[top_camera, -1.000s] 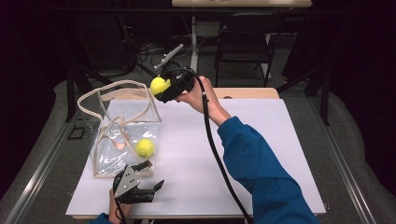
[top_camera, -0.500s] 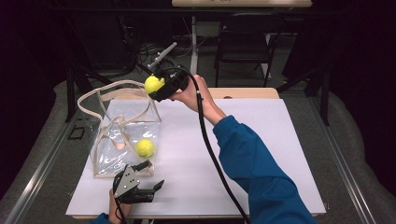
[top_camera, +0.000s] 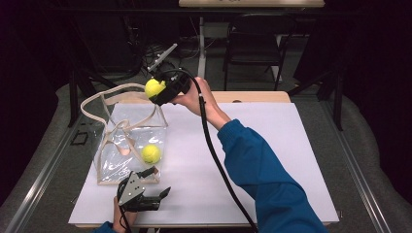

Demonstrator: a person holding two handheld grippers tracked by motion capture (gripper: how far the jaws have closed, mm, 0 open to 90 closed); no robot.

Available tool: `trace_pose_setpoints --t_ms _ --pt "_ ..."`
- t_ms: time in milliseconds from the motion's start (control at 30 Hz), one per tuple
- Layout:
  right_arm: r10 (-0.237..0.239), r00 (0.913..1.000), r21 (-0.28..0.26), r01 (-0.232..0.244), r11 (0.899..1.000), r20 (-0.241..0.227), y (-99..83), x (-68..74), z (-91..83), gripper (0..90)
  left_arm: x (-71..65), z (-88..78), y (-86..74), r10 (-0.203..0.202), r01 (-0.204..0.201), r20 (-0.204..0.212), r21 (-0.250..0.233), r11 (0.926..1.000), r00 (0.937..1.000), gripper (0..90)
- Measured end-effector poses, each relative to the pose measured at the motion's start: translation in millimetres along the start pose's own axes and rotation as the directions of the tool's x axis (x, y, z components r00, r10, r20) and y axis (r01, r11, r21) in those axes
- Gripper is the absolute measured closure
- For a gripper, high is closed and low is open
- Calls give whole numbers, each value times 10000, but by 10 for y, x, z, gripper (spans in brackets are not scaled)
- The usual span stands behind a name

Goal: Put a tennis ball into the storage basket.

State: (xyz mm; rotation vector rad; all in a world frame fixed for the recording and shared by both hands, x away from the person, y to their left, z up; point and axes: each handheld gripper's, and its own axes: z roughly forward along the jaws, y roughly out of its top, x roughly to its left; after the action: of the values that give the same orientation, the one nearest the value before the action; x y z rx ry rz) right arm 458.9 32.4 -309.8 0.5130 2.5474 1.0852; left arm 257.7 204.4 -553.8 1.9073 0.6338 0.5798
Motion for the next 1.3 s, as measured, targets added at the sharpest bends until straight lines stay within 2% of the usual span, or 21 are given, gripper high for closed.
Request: trace_pose_setpoints --t_ms 1300 --pt "-50 9999 -418 45 9991 -117 140 112 166 266 8 -11 -1 -37 37 15 -19 10000 10000 158"
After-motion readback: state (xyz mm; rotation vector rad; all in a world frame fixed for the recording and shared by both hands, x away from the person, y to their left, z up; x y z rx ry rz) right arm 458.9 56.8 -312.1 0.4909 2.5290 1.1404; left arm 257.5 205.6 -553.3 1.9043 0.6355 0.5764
